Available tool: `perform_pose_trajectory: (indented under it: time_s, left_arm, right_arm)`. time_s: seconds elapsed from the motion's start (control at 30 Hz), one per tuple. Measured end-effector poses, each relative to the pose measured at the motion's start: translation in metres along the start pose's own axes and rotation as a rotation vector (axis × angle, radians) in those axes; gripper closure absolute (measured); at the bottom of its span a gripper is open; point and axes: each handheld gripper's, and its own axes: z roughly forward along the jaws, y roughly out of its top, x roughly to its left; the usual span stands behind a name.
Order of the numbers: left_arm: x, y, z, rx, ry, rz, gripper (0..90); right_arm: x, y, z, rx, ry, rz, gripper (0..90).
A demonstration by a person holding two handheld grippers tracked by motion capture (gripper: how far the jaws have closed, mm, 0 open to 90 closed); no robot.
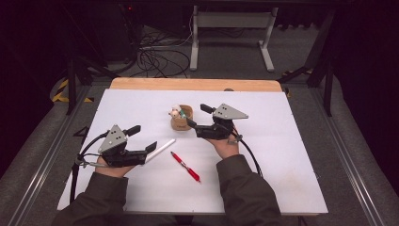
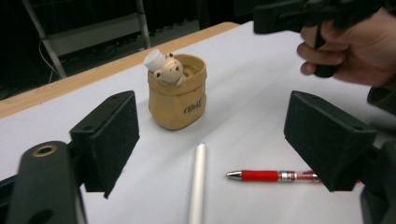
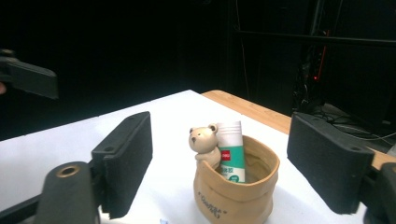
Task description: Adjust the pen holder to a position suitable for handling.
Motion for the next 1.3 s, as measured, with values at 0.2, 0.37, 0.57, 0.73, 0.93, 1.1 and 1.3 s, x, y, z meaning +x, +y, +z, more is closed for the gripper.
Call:
perform_pose_trajectory:
  time_s: [0.2,0.37,0.57,0.73,0.93,1.1,1.3]
  left_arm:
    - [0.003,-0.006,0.002,0.019,0.003,0.006,22.7]
    - [0.005,-0.011,0.003,0.037,0.009,0.0,23.4]
    - [0.008,-0.016,0.006,0.064,0.019,0.009,23.6]
    - [0.011,-0.018,0.007,0.062,0.014,-0.006,23.4]
    - [0.012,-0.019,0.006,0.064,0.017,-0.004,23.3]
    - [0.013,-0.02,0.006,0.073,0.016,-0.003,23.2]
    - [0.016,-0.033,0.01,0.144,0.01,0.002,26.0]
  right_arm:
    - [0.006,0.004,-0.009,0.002,0.032,0.007,17.6]
    - [0.015,0.012,-0.018,-0.003,0.05,-0.012,14.0]
    - [0.019,0.016,-0.023,0.012,0.047,0.004,12.4]
    - [0.023,0.016,-0.024,0.051,0.036,0.014,11.7]
    - [0.029,0.016,-0.023,0.113,-0.002,0.028,13.1]
    - [0.033,0.016,-0.021,0.132,0.0,0.016,13.8]
    - [0.037,0.018,-0.02,0.127,0.011,0.007,14.1]
